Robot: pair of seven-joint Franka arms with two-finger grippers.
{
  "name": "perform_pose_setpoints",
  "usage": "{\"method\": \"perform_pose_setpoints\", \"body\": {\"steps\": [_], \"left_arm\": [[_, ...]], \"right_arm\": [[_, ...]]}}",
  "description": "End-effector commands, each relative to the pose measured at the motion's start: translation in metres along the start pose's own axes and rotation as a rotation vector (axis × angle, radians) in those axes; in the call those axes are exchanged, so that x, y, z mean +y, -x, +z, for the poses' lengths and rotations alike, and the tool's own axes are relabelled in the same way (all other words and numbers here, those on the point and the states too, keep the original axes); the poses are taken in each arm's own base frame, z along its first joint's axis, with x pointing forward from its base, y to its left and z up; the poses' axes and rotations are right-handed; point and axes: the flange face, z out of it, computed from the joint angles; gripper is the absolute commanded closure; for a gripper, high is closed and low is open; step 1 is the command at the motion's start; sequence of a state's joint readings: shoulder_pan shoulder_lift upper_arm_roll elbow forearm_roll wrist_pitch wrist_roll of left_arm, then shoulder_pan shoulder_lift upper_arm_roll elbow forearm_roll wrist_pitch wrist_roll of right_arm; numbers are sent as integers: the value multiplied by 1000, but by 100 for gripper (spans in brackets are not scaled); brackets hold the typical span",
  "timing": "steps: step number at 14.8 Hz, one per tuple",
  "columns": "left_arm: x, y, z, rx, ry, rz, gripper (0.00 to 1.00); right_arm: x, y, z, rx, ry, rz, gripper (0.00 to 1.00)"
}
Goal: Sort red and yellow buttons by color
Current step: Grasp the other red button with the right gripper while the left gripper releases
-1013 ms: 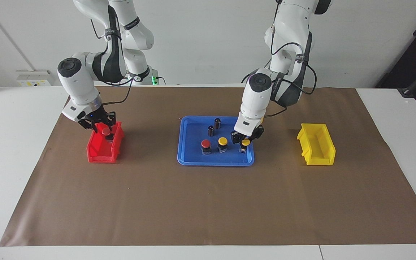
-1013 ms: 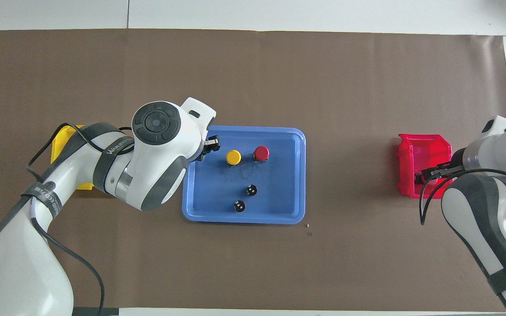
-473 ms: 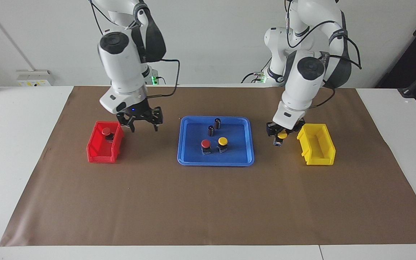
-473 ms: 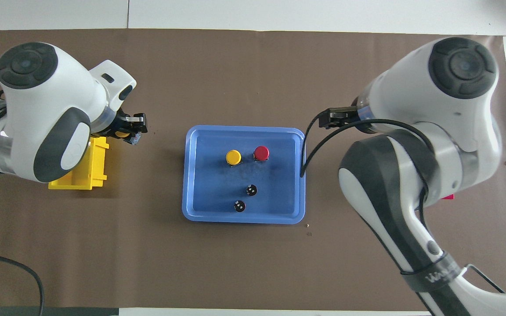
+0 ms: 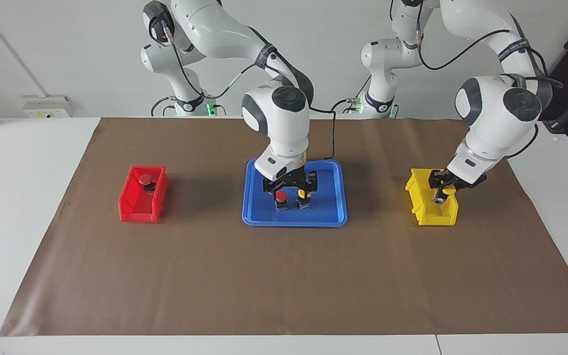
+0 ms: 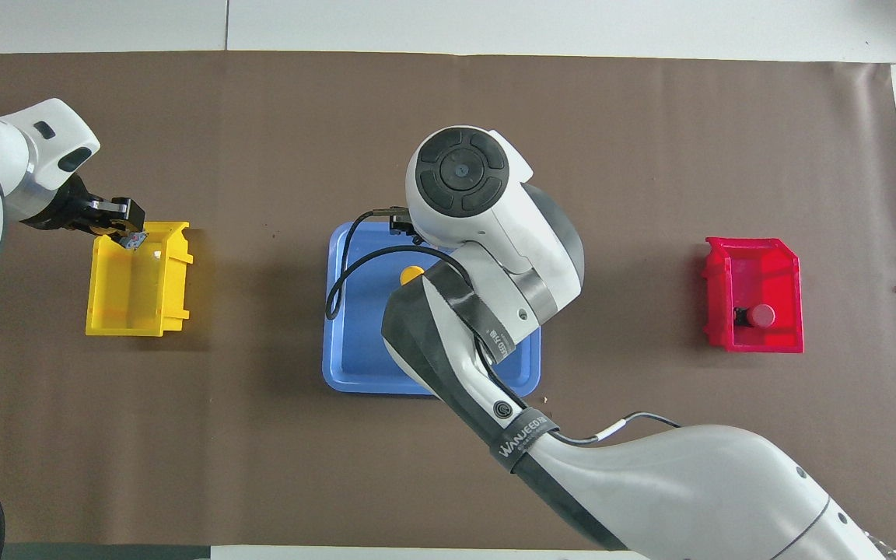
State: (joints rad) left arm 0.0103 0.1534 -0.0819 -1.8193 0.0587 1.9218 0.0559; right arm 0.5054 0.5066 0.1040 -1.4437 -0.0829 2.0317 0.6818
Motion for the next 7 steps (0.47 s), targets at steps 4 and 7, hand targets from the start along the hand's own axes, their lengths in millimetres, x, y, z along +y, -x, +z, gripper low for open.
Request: {"method": "perform_pose_setpoints", "body": {"steps": [4, 7], "left_arm": [[-14, 46, 39, 8, -22, 73, 98], [-22, 70, 65, 11, -23, 83, 98]], "right_arm": [[23, 8, 13, -6, 26, -6, 26], [30, 17, 25, -11, 29, -13, 30]]}}
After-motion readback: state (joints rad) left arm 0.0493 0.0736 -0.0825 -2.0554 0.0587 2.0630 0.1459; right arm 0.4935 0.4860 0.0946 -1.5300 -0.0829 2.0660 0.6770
